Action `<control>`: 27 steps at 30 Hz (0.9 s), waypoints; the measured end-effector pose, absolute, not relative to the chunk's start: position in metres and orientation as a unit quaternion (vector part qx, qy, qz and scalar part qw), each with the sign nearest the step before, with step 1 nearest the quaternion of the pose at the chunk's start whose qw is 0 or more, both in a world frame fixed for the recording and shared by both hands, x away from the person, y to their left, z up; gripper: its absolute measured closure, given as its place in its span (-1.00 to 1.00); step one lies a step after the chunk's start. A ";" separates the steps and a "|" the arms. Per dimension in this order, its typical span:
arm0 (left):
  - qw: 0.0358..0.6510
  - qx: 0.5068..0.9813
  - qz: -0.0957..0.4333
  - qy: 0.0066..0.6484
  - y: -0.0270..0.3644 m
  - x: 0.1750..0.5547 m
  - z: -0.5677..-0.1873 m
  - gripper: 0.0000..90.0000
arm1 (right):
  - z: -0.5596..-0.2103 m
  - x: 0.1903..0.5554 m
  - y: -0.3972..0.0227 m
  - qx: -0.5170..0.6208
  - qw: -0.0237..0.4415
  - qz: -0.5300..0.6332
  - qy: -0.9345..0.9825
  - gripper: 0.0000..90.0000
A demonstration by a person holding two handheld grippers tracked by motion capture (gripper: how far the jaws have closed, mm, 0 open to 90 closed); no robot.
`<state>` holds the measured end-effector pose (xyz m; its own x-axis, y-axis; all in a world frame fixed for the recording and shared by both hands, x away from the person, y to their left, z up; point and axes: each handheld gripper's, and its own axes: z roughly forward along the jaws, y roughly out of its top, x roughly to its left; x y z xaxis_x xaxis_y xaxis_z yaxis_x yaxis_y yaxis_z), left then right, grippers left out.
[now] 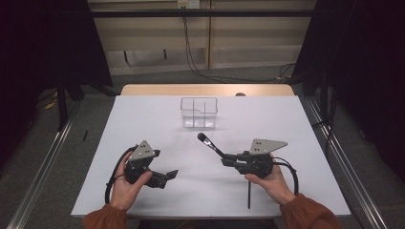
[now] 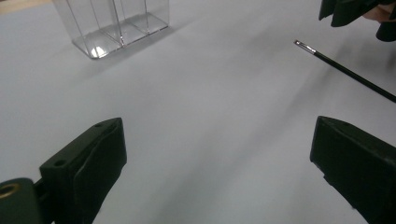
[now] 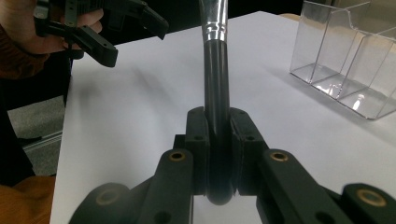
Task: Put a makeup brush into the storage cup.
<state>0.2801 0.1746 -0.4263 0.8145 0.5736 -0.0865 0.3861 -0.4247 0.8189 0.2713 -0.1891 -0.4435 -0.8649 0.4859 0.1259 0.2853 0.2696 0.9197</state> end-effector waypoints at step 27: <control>0.543 0.791 0.117 0.257 0.133 0.285 -0.423 -0.90 | -0.443 0.270 -0.182 0.230 0.090 0.560 0.791 0.78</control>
